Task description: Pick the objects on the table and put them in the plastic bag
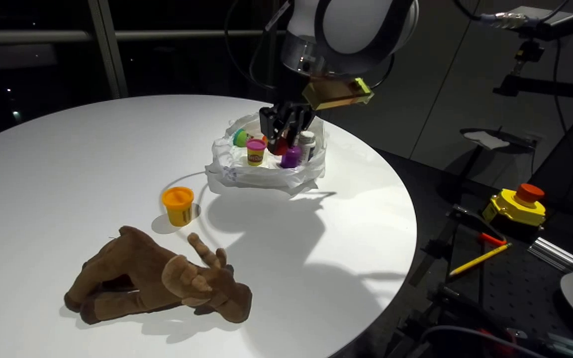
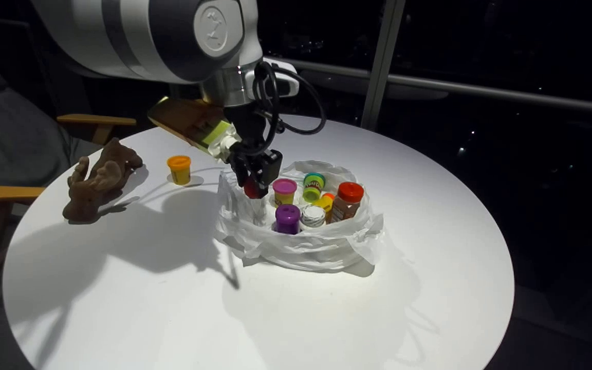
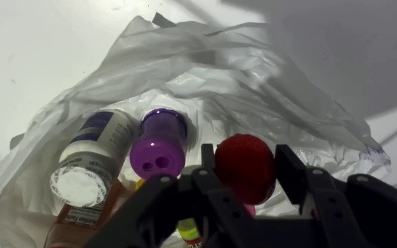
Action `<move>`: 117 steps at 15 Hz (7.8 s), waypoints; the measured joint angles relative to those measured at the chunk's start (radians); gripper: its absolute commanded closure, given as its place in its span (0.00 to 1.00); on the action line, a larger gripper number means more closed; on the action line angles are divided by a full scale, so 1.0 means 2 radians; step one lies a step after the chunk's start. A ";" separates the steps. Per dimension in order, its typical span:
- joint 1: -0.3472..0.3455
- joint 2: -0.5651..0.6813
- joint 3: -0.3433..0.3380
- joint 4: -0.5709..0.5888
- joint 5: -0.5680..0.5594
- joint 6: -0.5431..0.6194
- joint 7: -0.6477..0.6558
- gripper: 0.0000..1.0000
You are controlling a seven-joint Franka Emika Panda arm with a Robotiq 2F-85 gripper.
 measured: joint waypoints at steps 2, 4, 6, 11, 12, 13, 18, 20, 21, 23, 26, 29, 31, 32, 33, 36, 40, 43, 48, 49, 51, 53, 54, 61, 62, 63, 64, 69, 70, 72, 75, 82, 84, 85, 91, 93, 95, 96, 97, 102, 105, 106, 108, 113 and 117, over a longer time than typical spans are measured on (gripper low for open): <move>0.000 0.020 0.000 0.016 0.000 0.000 0.002 0.13; 0.006 0.031 -0.006 0.029 -0.003 0.000 0.008 0.01; 0.017 0.029 -0.018 0.037 -0.011 0.000 0.021 0.00; 0.021 0.002 0.013 0.049 -0.001 -0.007 0.023 0.00; 0.022 -0.001 0.025 0.053 0.004 -0.011 0.024 0.00; 0.022 -0.003 0.037 0.059 0.009 -0.017 0.024 0.00; 0.028 0.002 0.079 0.104 0.021 -0.118 0.039 0.00; 0.034 0.015 0.086 0.129 0.021 -0.158 0.052 0.00; 0.038 0.024 0.088 0.143 0.021 -0.171 0.060 0.00; 0.046 0.044 0.094 0.168 0.021 -0.189 0.071 0.00; 0.055 0.075 0.100 0.196 0.022 -0.197 0.077 0.00; 0.061 0.102 0.101 0.214 0.022 -0.199 0.078 0.00; 0.061 0.114 0.101 0.221 0.022 -0.199 0.078 0.00; 0.061 0.119 0.100 0.224 0.022 -0.199 0.077 0.00; 0.061 0.122 0.099 0.227 0.022 -0.199 0.077 0.00; 0.061 0.130 0.096 0.236 0.021 -0.198 0.074 0.00; 0.056 0.135 0.093 0.245 0.021 -0.198 0.066 0.00; 0.051 0.135 0.094 0.247 0.022 -0.198 0.054 0.00; 0.037 0.135 0.109 0.247 0.034 -0.198 0.013 0.00; 0.035 0.135 0.113 0.247 0.037 -0.198 0.003 0.00; 0.031 0.135 0.120 0.247 0.042 -0.198 -0.012 0.00; 0.030 0.136 0.120 0.246 0.042 -0.198 -0.013 0.00; 0.030 0.136 0.120 0.245 0.042 -0.198 -0.013 0.00; 0.030 0.136 0.120 0.244 0.042 -0.198 -0.013 0.00; 0.030 0.136 0.120 0.244 0.042 -0.198 -0.013 0.00; 0.030 0.136 0.120 0.244 0.042 -0.198 -0.013 0.00; 0.030 0.136 0.120 0.244 0.042 -0.198 -0.013 0.00; 0.040 0.137 0.111 0.245 0.026 -0.199 -0.012 0.00; 0.043 0.138 0.109 0.246 0.023 -0.199 -0.012 0.00; 0.047 0.140 0.108 0.248 0.015 -0.199 -0.012 0.00; 0.054 0.148 0.108 0.257 0.007 -0.200 -0.012 0.00; 0.058 0.187 0.097 0.303 0.006 -0.211 -0.012 0.65; 0.058 0.192 0.094 0.309 0.006 -0.211 -0.012 0.72; 0.058 0.192 0.093 0.309 0.006 -0.211 -0.012 0.72; 0.064 0.129 0.078 0.250 0.006 -0.185 0.039 0.72; 0.068 0.086 0.062 0.205 0.005 -0.173 0.068 0.72; 0.067 0.050 0.048 0.165 0.004 -0.168 0.084 0.72; 0.063 0.039 0.044 0.151 0.004 -0.165 0.087 0.72; 0.060 0.033 0.040 0.140 0.004 -0.157 0.090 0.72; 0.053 0.048 0.020 0.141 -0.024 -0.136 0.118 0.72; 0.059 0.072 0.006 0.168 -0.052 -0.139 0.153 0.72; 0.061 0.079 0.001 0.177 -0.059 -0.141 0.162 0.72; 0.064 0.092 -0.005 0.193 -0.070 -0.149 0.177 0.72; 0.061 0.124 -0.012 0.221 -0.079 -0.179 0.192 0.72; 0.056 0.142 -0.013 0.228 -0.079 -0.177 0.199 0.16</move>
